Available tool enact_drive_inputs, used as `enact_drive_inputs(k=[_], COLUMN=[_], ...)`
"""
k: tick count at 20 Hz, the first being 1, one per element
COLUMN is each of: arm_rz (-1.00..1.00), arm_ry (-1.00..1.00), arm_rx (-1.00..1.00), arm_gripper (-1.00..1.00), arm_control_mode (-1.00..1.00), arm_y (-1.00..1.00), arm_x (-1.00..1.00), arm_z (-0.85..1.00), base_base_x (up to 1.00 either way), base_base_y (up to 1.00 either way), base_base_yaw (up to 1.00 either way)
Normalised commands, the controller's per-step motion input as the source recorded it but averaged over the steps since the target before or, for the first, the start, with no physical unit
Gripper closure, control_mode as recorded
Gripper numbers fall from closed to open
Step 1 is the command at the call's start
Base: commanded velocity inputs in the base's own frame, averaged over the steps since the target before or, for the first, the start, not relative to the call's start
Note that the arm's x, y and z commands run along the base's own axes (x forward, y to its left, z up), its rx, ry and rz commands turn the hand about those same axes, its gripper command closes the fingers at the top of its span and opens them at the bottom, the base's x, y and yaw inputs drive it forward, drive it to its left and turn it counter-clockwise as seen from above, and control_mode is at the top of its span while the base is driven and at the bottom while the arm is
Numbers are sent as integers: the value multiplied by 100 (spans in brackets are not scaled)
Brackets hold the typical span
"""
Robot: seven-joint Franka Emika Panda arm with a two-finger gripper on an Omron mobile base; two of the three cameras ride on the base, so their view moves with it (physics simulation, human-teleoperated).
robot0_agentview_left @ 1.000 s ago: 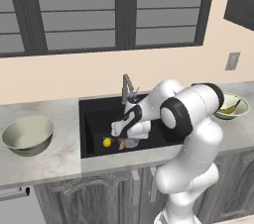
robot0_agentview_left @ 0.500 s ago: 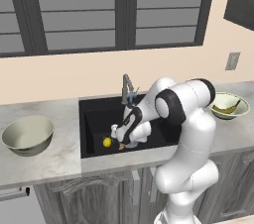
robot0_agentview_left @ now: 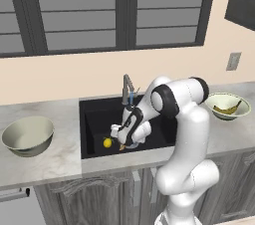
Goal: Pick the bananas from the sink and place them in one bowl. Place the lemon in the other bowl. Then turn off the sink faucet.
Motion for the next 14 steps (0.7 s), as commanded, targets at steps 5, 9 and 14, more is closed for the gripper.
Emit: enact_drive_inputs(k=[5,9,14], arm_rz=[-4,-5,-6], arm_ry=[0,0,0], arm_rx=[0,0,-1], arm_gripper=[-100,-100,-100], arm_control_mode=[-100,-100,-100], arm_y=[13,10,0], arm_x=[35,22,9], arm_z=[-20,-33,-37], base_base_x=[0,0,0], base_base_y=[0,0,0], base_base_yaw=[0,0,0])
